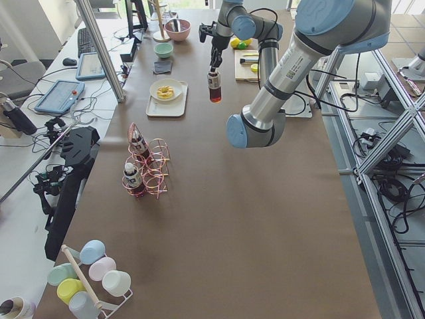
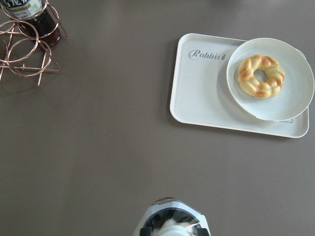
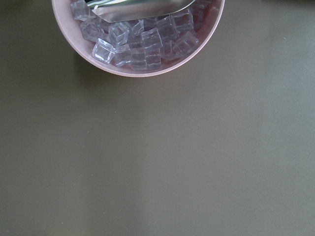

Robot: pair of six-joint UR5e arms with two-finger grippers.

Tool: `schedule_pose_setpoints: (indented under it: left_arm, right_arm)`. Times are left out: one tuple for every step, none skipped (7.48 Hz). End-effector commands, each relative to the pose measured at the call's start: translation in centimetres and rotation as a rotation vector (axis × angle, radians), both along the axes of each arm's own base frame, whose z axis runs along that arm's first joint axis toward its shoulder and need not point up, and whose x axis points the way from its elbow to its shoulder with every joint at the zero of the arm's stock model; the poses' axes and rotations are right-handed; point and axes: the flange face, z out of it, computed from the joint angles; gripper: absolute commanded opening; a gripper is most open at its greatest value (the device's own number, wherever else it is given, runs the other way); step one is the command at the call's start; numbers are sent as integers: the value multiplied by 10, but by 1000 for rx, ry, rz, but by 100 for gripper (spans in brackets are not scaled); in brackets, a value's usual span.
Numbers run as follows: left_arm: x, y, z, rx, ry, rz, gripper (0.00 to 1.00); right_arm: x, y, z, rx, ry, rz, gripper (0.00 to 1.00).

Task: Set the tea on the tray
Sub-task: 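Carry the tea bottle with the left gripper toward the table center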

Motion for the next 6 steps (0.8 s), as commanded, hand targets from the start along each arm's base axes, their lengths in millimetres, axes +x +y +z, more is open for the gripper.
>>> schedule_pose_setpoints:
  left_arm:
    - [62, 25, -30, 9, -10, -22, 0]
    - [69, 34, -33, 30, -14, -25, 0]
    - [98, 50, -40, 86, -46, -32, 0]
    - [109, 47, -45, 89, -57, -35, 0]
    - [118, 43, -46, 86, -69, -34, 0]
    - [124, 41, -44, 89, -64, -35, 0]
  right_arm:
    - [-1, 1, 0, -2, -13, -1, 100]
    - [-1, 2, 1, -3, -13, 0, 100]
    - [-1, 2, 1, -3, -13, 0, 100]
    - [-1, 1, 1, -3, -13, -2, 100]
    - [-1, 1, 1, -3, -13, -2, 100]
    - [-1, 0, 2, -6, -13, 0, 100]
